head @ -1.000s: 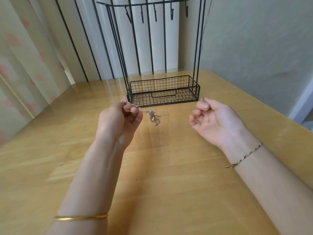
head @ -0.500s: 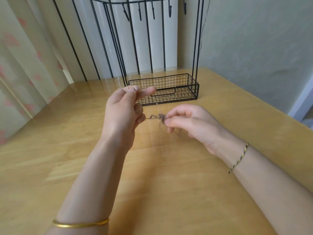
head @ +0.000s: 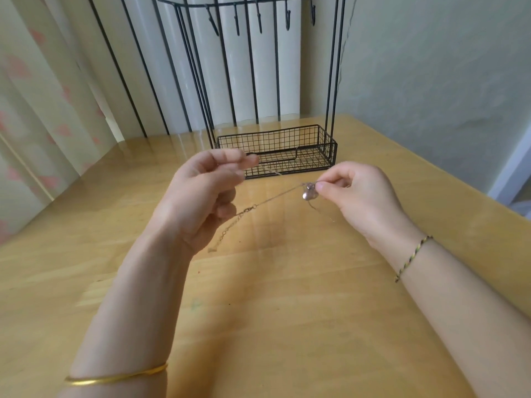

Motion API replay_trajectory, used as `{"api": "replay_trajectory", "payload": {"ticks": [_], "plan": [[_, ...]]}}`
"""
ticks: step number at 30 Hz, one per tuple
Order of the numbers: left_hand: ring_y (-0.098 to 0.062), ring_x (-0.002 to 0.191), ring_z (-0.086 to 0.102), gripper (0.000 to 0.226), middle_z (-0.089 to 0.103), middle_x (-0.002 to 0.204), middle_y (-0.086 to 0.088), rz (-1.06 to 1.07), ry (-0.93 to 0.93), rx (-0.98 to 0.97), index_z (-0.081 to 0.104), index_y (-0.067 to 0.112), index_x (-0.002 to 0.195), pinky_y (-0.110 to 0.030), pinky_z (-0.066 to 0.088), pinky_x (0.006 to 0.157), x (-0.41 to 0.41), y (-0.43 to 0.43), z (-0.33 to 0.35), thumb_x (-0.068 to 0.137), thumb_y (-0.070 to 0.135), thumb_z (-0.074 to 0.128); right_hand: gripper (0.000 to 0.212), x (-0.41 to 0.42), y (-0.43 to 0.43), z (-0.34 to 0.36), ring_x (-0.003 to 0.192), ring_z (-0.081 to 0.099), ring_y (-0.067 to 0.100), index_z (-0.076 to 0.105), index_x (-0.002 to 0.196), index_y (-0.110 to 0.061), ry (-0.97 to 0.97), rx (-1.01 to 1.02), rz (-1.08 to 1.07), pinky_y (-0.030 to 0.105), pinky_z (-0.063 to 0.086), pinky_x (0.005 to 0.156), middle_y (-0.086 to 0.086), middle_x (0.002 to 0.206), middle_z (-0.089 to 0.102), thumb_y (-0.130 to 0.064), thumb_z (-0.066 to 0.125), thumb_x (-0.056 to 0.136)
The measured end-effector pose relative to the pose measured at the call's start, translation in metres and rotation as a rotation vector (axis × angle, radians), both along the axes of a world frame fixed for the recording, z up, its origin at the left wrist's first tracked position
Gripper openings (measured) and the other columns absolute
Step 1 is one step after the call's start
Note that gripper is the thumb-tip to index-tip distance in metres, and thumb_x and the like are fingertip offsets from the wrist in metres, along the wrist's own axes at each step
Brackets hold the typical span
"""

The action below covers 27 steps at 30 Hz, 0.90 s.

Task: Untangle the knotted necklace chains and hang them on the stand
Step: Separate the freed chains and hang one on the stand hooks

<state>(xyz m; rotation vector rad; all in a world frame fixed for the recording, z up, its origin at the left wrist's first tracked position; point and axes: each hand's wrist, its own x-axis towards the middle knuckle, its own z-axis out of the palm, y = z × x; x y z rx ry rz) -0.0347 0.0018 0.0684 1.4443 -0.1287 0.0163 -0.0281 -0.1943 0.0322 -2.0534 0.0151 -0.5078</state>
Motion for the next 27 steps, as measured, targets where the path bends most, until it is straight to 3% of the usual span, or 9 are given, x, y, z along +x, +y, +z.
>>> {"api": "replay_trajectory", "payload": {"ticks": [4, 7, 9, 11, 15, 19, 21, 24, 27], "plan": [[-0.004, 0.042, 0.039, 0.047, 0.071, 0.092, 0.006, 0.213, -0.135, 0.584, 0.061, 0.019, 0.092, -0.014, 0.029, 0.036, 0.005, 0.004, -0.011, 0.074, -0.021, 0.044, 0.012, 0.003, -0.007, 0.001, 0.064, 0.05, 0.007, 0.065, 0.076, -0.02, -0.059, -0.088, -0.15, 0.011, 0.034, 0.049, -0.012, 0.067, 0.055, -0.013, 0.061, 0.086], [-0.003, 0.053, 0.045, 0.037, 0.068, 0.089, 0.007, 0.414, -0.218, 0.802, 0.062, 0.02, 0.091, -0.012, 0.032, 0.039, 0.01, 0.007, -0.018, 0.078, -0.011, 0.046, 0.012, 0.005, -0.01, 0.001, 0.077, 0.053, 0.013, 0.065, 0.075, -0.021, -0.079, -0.104, -0.171, 0.021, 0.035, 0.063, -0.004, 0.08, 0.062, -0.014, 0.063, 0.085], [-0.007, 0.056, 0.046, 0.019, 0.068, 0.088, 0.002, 0.464, -0.196, 0.731, 0.061, 0.018, 0.093, -0.019, 0.038, 0.046, 0.012, 0.008, -0.018, 0.088, 0.002, 0.051, 0.016, 0.006, -0.008, -0.001, 0.084, 0.056, 0.018, 0.063, 0.072, -0.026, -0.078, -0.162, -0.17, 0.025, 0.038, 0.07, 0.0, 0.089, 0.064, -0.016, 0.064, 0.084], [-0.009, 0.051, 0.047, 0.011, 0.066, 0.08, -0.001, 0.416, -0.049, 0.458, 0.06, 0.014, 0.096, -0.024, 0.047, 0.047, 0.014, 0.008, -0.014, 0.095, 0.014, 0.049, 0.018, 0.006, -0.007, -0.003, 0.094, 0.056, 0.026, 0.061, 0.067, -0.029, -0.054, -0.193, -0.178, 0.032, 0.046, 0.078, -0.004, 0.089, 0.065, -0.021, 0.065, 0.083], [-0.005, 0.037, 0.033, 0.027, 0.044, 0.05, 0.005, 0.125, 0.277, -0.164, 0.057, 0.013, 0.085, -0.023, 0.054, 0.049, 0.012, 0.009, -0.01, 0.099, 0.032, 0.044, 0.016, 0.006, -0.008, -0.003, 0.105, 0.054, 0.029, 0.064, 0.061, -0.032, 0.041, -0.019, -0.167, 0.046, 0.046, 0.089, -0.011, 0.081, 0.067, -0.031, 0.067, 0.076], [-0.005, 0.034, 0.021, 0.029, 0.03, 0.046, 0.008, 0.132, 0.289, -0.125, 0.05, 0.017, 0.071, -0.016, 0.03, 0.037, 0.012, 0.008, -0.01, 0.096, 0.031, 0.048, 0.016, 0.003, -0.009, 0.001, 0.095, 0.059, 0.019, 0.064, 0.066, -0.025, 0.045, 0.082, -0.123, 0.03, 0.048, 0.081, -0.009, 0.081, 0.066, -0.022, 0.065, 0.082], [-0.006, 0.031, 0.023, 0.025, 0.033, 0.044, 0.008, 0.215, 0.245, -0.004, 0.052, 0.016, 0.072, -0.02, 0.039, 0.046, 0.013, 0.01, -0.011, 0.095, 0.028, 0.05, 0.016, 0.001, -0.006, 0.005, 0.075, 0.063, 0.016, 0.062, 0.073, -0.018, 0.108, 0.356, 0.022, 0.021, 0.048, 0.072, -0.002, 0.07, 0.063, -0.012, 0.058, 0.088], [-0.005, 0.029, 0.026, 0.019, 0.037, 0.042, 0.007, 0.259, 0.24, -0.034, 0.053, 0.013, 0.079, -0.027, 0.053, 0.067, 0.016, 0.015, -0.014, 0.095, 0.022, 0.049, 0.017, -0.003, -0.002, 0.009, 0.04, 0.048, 0.009, 0.059, 0.074, -0.013, 0.226, 0.642, 0.133, 0.038, 0.053, 0.065, -0.001, 0.058, 0.043, -0.007, 0.055, 0.09], [-0.005, 0.029, 0.022, 0.017, 0.037, 0.041, 0.006, 0.206, 0.285, -0.15, 0.049, 0.013, 0.077, -0.013, 0.036, 0.036, 0.015, 0.018, -0.01, 0.094, 0.015, 0.046, 0.016, -0.004, -0.004, 0.008, 0.045, 0.038, 0.008, 0.06, 0.074, -0.017, 0.184, 0.264, 0.055, 0.025, 0.036, 0.046, -0.005, 0.06, 0.042, -0.012, 0.057, 0.088]]}}
